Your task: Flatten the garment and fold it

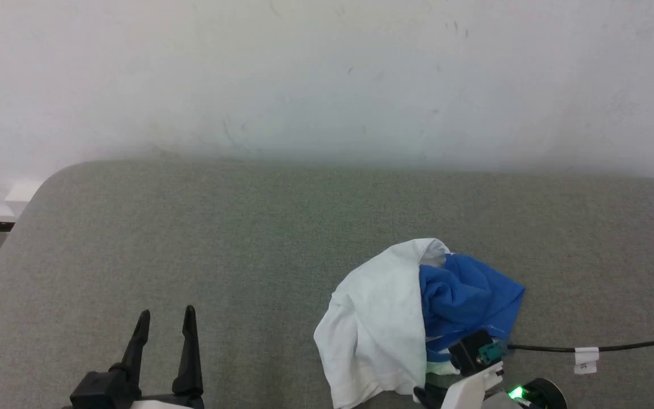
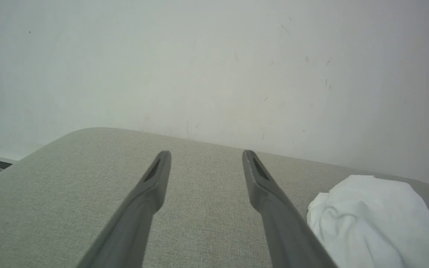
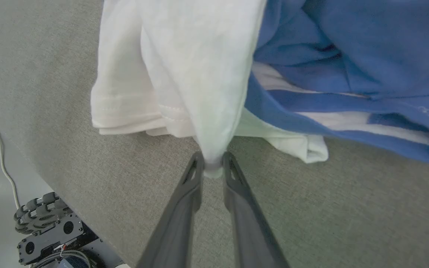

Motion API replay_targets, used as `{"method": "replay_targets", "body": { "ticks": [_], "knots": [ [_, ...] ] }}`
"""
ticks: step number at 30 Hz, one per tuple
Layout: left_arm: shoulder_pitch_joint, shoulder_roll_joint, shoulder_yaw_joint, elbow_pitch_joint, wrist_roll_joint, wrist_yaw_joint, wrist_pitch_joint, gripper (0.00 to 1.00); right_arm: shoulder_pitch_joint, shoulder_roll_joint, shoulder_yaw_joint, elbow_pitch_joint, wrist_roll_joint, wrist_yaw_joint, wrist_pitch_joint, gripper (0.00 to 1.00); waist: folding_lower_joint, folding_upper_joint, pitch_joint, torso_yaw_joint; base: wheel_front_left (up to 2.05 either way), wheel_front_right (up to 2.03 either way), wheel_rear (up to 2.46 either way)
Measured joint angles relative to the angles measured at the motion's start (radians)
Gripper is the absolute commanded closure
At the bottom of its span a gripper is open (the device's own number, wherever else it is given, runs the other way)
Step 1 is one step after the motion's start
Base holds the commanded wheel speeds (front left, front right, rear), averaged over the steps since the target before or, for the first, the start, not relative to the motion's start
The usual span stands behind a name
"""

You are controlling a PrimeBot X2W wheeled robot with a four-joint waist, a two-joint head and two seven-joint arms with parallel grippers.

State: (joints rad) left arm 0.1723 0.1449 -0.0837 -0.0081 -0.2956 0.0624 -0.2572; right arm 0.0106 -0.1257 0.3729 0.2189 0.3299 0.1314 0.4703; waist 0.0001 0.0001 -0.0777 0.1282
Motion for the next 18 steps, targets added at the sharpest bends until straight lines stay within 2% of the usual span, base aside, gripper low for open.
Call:
{"method": "replay_targets", "body": {
  "ticks": [4,9,13,18],
  "knots": [
    [0.0,-0.009,0.007,0.003,0.006,-0.001,0.0,0.0,-0.033,0.0,-0.001,-0.004,0.015,0.0,-0.05,1.0,0.0,0.0,-0.008,-0.004,0.0,0.0,0.0],
    [0.006,-0.012,0.024,0.002,0.009,-0.001,0.0,0.0,-0.048,-0.006,-0.091,-0.117,0.007,0.0,-0.134,1.0,-0.0001,0.0,-0.018,-0.027,0.0,0.0,0.0],
    [0.016,-0.015,0.031,0.0,0.015,-0.001,0.0,0.0,-0.035,-0.016,-0.277,-0.239,-0.043,0.0,-0.166,1.0,-0.0001,0.0,-0.026,-0.054,0.0,0.0,0.0],
    [0.022,-0.019,0.035,-0.002,0.016,-0.001,0.0,0.0,0.057,-0.014,-0.577,-0.324,-0.133,0.0,-0.118,1.0,0.0,0.0,-0.034,-0.088,0.0,0.0,0.0]
  ]
}}
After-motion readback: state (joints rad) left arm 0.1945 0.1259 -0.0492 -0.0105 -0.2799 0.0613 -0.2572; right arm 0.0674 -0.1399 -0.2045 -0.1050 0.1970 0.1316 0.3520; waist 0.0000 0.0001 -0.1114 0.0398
